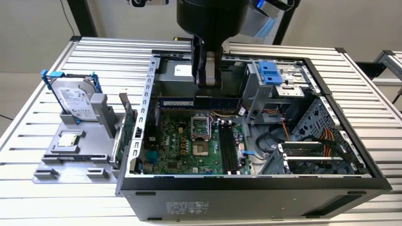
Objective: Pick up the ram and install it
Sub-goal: 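Pick up the ram and move it above insertion slot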
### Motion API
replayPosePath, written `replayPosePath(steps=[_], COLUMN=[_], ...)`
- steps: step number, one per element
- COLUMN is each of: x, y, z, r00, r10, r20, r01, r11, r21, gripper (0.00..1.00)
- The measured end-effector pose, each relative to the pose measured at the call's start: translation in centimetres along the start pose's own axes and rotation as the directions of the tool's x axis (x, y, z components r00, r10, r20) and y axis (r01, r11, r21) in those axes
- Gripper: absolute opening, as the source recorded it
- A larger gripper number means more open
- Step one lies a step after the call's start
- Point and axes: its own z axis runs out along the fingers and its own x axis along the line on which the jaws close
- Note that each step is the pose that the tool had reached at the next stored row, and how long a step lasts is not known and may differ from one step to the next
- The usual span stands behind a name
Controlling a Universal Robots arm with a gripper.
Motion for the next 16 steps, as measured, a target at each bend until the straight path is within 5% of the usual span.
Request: replayPosePath(steps=[8,16], x=[-1.10,-1.21], y=[-0.05,-0.06], z=[0.59,0.64], r00=[1.0000,1.0000], r10=[0.002,0.002], r20=[0.0001,0.0000], r01=[-0.002,-0.002], r11=[1.0000,1.0000], r21=[0.0000,0.0000], gripper=[0.00,0.00])
